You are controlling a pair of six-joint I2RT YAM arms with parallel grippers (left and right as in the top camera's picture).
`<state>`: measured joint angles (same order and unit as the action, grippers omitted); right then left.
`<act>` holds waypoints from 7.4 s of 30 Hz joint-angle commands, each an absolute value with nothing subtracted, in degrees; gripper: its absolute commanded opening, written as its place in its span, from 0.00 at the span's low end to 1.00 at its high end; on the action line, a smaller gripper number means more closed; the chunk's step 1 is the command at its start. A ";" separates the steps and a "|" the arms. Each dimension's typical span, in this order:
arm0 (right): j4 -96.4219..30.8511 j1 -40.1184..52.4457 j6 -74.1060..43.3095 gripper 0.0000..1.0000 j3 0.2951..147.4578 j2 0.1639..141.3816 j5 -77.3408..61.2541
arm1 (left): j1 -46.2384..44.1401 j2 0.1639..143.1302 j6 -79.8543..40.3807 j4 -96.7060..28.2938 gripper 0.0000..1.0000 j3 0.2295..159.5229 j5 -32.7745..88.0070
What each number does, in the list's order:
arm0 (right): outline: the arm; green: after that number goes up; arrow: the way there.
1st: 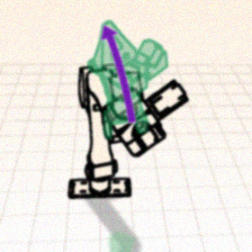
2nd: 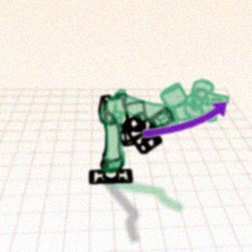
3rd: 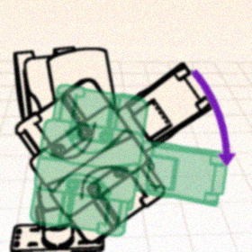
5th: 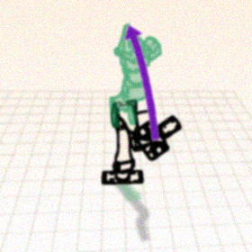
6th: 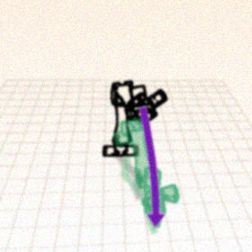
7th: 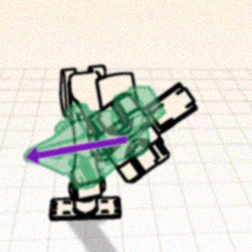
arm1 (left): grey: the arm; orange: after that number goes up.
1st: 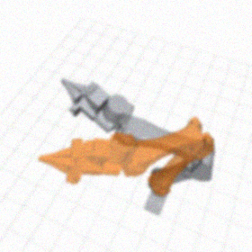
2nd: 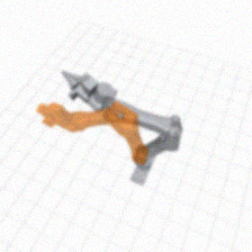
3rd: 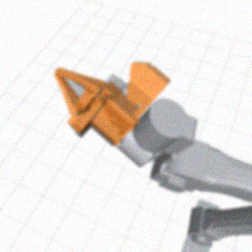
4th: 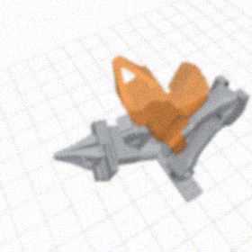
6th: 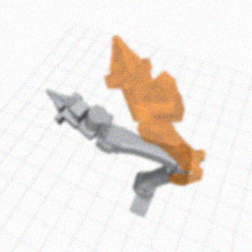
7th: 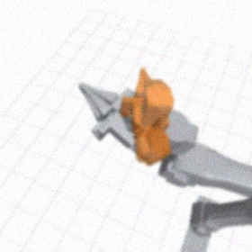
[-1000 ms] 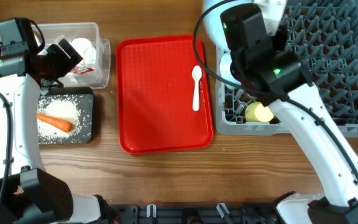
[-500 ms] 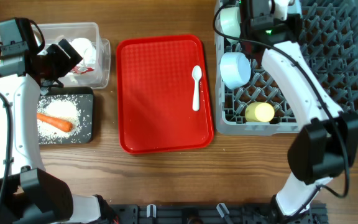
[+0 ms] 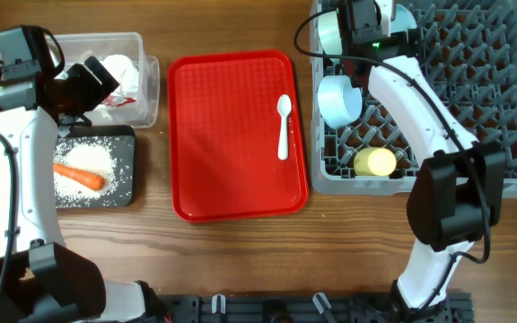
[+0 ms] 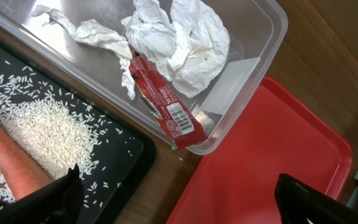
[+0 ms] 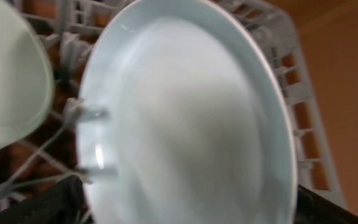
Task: Sort waste into correct bins and load items into the dishwasher rack
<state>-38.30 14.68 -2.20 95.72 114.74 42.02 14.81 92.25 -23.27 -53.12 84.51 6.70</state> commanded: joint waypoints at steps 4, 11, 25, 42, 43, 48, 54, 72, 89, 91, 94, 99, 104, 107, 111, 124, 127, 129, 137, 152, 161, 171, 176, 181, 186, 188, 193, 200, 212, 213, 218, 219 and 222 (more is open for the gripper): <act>-41.23 15.29 -8.38 1.00 96.01 97.45 9.43 | 15.18 92.60 -23.40 -53.15 1.00 85.03 6.35; -42.92 15.57 -16.99 1.00 95.98 92.77 -30.70 | 15.18 92.60 -23.40 -53.15 1.00 85.03 6.35; -52.60 33.89 -32.58 0.94 95.98 112.99 0.25 | 15.18 92.60 -23.40 -53.15 1.00 85.03 6.35; -48.86 33.21 -43.75 0.78 95.98 125.93 6.87 | 15.18 92.60 -23.40 -53.15 1.00 85.03 6.35; -48.84 32.99 -43.99 0.77 95.98 126.19 6.87 | 15.18 92.60 -23.42 -53.15 1.00 85.03 6.35; -48.07 31.83 -45.04 0.70 95.98 127.22 6.35 | 15.18 92.60 -23.40 -53.15 1.00 85.03 6.35; -47.83 32.14 -43.38 0.63 95.98 127.44 5.74 | 15.18 92.60 -23.40 -53.15 1.00 85.03 6.35; -44.71 33.61 -37.45 0.34 95.98 128.53 -0.51 | 15.18 92.60 -23.40 -53.15 1.00 85.03 6.35; -40.40 37.19 -22.72 0.20 95.98 129.03 -8.03 | 15.18 92.60 -23.40 -53.15 1.00 85.03 6.35; -40.42 37.45 -22.70 0.20 95.98 129.03 -7.99 | 15.18 92.60 -23.40 -53.15 1.00 85.03 6.35; -40.84 37.91 -22.22 0.21 95.98 129.08 -7.99 | 15.18 92.60 -23.40 -53.15 1.00 85.03 6.35; -39.81 40.14 -9.67 0.58 96.36 129.08 -8.23 | 15.18 92.60 -23.40 -53.15 1.00 85.03 6.35; -39.40 40.64 -0.25 0.57 96.29 129.23 -1.30 | 15.18 92.60 -23.40 -53.15 1.00 85.03 6.35; -39.07 40.64 1.56 0.40 96.29 129.23 -0.62 | 15.18 92.60 -23.40 -53.15 1.00 85.03 6.35; -39.11 40.56 1.56 0.06 96.29 129.23 0.21 | 15.18 92.60 -23.40 -53.15 1.00 85.03 6.35; -41.21 40.64 7.40 0.37 96.25 132.44 0.16 | 15.18 92.60 -23.40 -53.15 1.00 85.03 6.35; -41.54 40.64 7.38 0.37 96.25 133.75 -0.03 | 15.18 92.60 -23.40 -53.15 1.00 85.03 6.35; -41.36 40.66 7.27 0.37 96.31 133.27 -0.03 | 15.18 92.60 -23.40 -53.15 1.00 85.03 6.35; -41.17 40.60 1.28 0.04 97.01 132.49 -0.01 | 15.18 92.60 -23.40 -53.15 1.00 85.03 6.35; -47.11 33.12 -4.23 0.04 98.63 97.27 -1.89 | 15.18 92.60 -23.42 -53.15 1.00 85.03 6.35; -61.06 7.99 -28.08 0.04 97.91 89.25 2.02 | 15.18 92.60 -23.40 -53.15 1.00 85.03 6.35; -73.97 -1.04 -77.73 0.04 93.82 89.80 12.45 | 15.18 92.60 -23.42 -53.15 1.00 85.03 6.35; -59.27 -1.04 -78.46 0.04 83.57 89.80 11.99 | 15.18 92.60 -23.40 -53.15 1.00 85.03 6.35; -48.18 -1.04 -84.25 0.04 71.79 89.84 11.07 | 15.18 92.60 -23.42 -53.15 1.00 85.03 6.35; -42.28 -1.04 -84.18 0.04 66.98 89.93 9.41 | 15.18 92.60 -23.40 -53.15 1.00 85.03 6.35; -40.38 -1.04 -83.99 0.04 66.98 90.02 9.39 | 15.18 92.60 -23.40 -53.15 1.00 85.03 6.35; -35.03 -0.75 -79.07 0.04 66.98 91.20 8.67 | 15.18 92.60 -23.40 -53.15 1.00 85.03 6.35; -35.40 -0.56 -77.97 0.93 66.98 92.42 4.36 | 15.18 92.60 -23.40 -53.15 1.00 85.03 6.35; -42.57 -0.56 -38.06 0.99 67.33 62.24 -11.31 | 15.18 92.60 -23.40 -53.15 1.00 85.03 6.35; -45.58 -0.56 -33.89 0.99 67.33 58.02 -13.96 | 15.18 92.60 -23.40 -53.15 1.00 85.03 6.35; -60.16 -0.56 -31.53 1.00 67.33 44.03 -10.61 | 15.18 92.60 -23.42 -53.15 1.00 85.03 6.35; -62.08 -0.56 -31.42 1.00 67.33 43.05 -8.14 | 15.18 92.60 -23.40 -53.15 1.00 85.03 6.35; -61.43 -0.56 -24.23 1.00 67.33 42.41 -0.82 | 15.18 92.60 -23.40 -53.15 1.00 85.03 6.35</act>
<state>-62.59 -0.80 -31.97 67.20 42.78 -7.62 14.81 92.31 -23.27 -53.28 84.51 6.70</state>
